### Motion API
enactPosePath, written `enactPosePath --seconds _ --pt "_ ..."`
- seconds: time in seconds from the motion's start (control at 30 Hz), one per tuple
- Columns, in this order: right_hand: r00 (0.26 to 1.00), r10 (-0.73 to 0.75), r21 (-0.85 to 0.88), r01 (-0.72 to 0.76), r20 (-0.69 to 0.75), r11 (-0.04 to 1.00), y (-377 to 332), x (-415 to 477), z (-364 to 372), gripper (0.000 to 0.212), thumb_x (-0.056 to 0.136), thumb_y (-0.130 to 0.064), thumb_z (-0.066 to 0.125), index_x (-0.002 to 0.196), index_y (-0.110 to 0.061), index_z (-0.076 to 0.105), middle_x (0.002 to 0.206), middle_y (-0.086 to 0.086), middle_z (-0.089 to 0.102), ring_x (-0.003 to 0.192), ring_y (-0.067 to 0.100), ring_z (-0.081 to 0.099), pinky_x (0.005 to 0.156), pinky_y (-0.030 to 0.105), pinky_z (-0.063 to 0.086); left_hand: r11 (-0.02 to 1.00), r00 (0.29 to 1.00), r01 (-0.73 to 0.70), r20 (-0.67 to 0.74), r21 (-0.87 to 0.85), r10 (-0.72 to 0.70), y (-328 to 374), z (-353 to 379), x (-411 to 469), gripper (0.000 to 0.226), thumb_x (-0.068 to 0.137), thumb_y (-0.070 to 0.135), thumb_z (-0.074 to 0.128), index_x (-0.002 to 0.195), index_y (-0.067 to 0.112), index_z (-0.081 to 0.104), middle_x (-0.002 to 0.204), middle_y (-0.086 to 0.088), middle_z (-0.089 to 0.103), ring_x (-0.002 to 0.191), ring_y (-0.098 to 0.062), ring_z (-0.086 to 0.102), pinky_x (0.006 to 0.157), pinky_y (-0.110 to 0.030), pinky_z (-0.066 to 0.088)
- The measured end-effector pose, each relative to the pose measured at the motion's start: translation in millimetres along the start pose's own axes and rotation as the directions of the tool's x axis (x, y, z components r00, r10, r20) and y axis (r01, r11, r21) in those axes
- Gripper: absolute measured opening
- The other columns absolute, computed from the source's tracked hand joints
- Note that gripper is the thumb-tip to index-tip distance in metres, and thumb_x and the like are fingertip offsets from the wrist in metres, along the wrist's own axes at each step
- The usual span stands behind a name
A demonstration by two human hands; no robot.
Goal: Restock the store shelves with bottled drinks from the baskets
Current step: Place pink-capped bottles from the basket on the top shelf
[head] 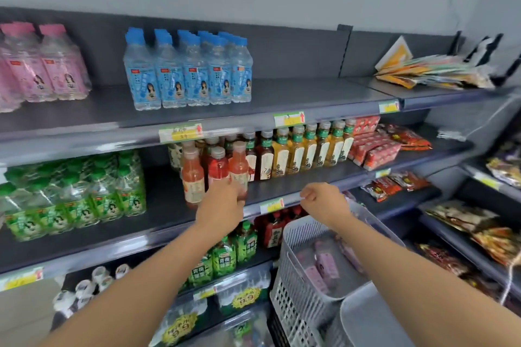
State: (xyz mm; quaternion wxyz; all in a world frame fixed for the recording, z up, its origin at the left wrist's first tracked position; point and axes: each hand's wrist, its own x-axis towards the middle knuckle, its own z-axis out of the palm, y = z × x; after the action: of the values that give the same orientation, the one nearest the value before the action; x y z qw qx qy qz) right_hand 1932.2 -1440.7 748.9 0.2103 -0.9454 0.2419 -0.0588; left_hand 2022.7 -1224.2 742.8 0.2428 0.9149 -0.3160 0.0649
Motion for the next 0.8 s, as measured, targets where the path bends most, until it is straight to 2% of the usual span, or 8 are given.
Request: enactPosePath --seconds 0.07,0.17,0.3,0.37,0.47,0.53,0.67,0.8 --pt "0.998 0.055 -0.02 -0.055 0.016 0.998 26 -2 4 0.018 0.088 -0.018 0.051 0.088 -0.024 0.067 0.088 0.002 0.069 0.079 0.022 0.063 0.062 0.026 0.05 0.999 0.998 -0.037 0.053 -0.028 0.038 15 27 2 0.021 0.09 0.017 0.057 0.109 0.015 0.064 0.107 -0.004 0.057 0.105 -0.025 0.051 0.083 -0.036 0.046" --pt "0.989 0.144 0.005 -0.145 0.042 0.989 66 -4 14 0.019 0.087 -0.021 0.055 0.099 -0.022 0.07 0.099 -0.001 0.071 0.09 0.022 0.066 0.078 0.031 0.055 0.998 0.987 -0.069 0.144 -0.007 0.07 38 65 5 0.017 0.09 0.019 0.058 0.105 0.015 0.063 0.105 -0.005 0.056 0.106 -0.025 0.05 0.084 -0.037 0.045" --pt "0.974 0.216 0.012 -0.218 0.074 0.976 115 6 28 0.02 0.086 -0.015 0.052 0.088 -0.022 0.071 0.103 0.0 0.073 0.093 0.024 0.066 0.081 0.031 0.054 0.996 0.968 -0.083 0.239 0.043 0.07 69 121 12 0.021 0.09 0.016 0.056 0.109 0.014 0.063 0.107 -0.006 0.056 0.106 -0.026 0.049 0.085 -0.04 0.047" --pt "0.967 0.231 0.019 -0.234 0.106 0.972 141 16 37 0.021 0.087 -0.015 0.052 0.091 -0.02 0.072 0.109 0.0 0.071 0.1 0.025 0.064 0.085 0.031 0.051 0.993 0.953 -0.089 0.297 0.077 0.062 82 152 16 0.022 0.089 0.016 0.054 0.109 0.013 0.062 0.108 -0.007 0.055 0.106 -0.026 0.048 0.086 -0.04 0.047" --pt "0.954 0.237 -0.001 -0.241 0.183 0.971 179 29 53 0.022 0.089 -0.02 0.054 0.097 -0.013 0.073 0.107 0.006 0.071 0.102 0.028 0.064 0.089 0.033 0.05 0.989 0.927 -0.087 0.375 0.121 0.036 100 200 22 0.014 0.088 0.015 0.052 0.098 0.011 0.061 0.103 -0.008 0.056 0.101 -0.027 0.05 0.074 -0.033 0.043" --pt "0.941 0.251 0.002 -0.258 0.226 0.966 204 38 68 0.023 0.089 -0.025 0.053 0.093 -0.014 0.073 0.104 0.008 0.071 0.099 0.03 0.065 0.089 0.035 0.052 0.986 0.9 -0.068 0.436 0.153 -0.005 109 234 25 0.015 0.088 0.013 0.052 0.099 0.01 0.063 0.102 -0.009 0.057 0.101 -0.027 0.053 0.069 -0.031 0.038" --pt "0.904 0.28 -0.033 -0.285 0.324 0.958 249 57 102 0.016 0.084 -0.023 0.058 0.086 -0.017 0.072 0.1 0.007 0.07 0.096 0.027 0.066 0.084 0.033 0.053 0.967 0.833 -0.04 0.543 0.252 -0.107 124 297 31 0.027 0.088 0.011 0.053 0.113 0.013 0.063 0.112 -0.009 0.06 0.108 -0.027 0.054 0.081 -0.034 0.045" --pt "0.85 0.301 -0.072 -0.301 0.433 0.951 285 74 136 0.013 0.084 -0.026 0.063 0.077 -0.016 0.065 0.086 0.005 0.063 0.094 0.023 0.065 0.074 0.025 0.046 0.95 0.707 0.081 0.654 0.303 -0.269 129 355 32 0.037 0.082 0.016 0.061 0.119 0.008 0.06 0.121 -0.014 0.058 0.114 -0.033 0.055 0.095 -0.045 0.049"
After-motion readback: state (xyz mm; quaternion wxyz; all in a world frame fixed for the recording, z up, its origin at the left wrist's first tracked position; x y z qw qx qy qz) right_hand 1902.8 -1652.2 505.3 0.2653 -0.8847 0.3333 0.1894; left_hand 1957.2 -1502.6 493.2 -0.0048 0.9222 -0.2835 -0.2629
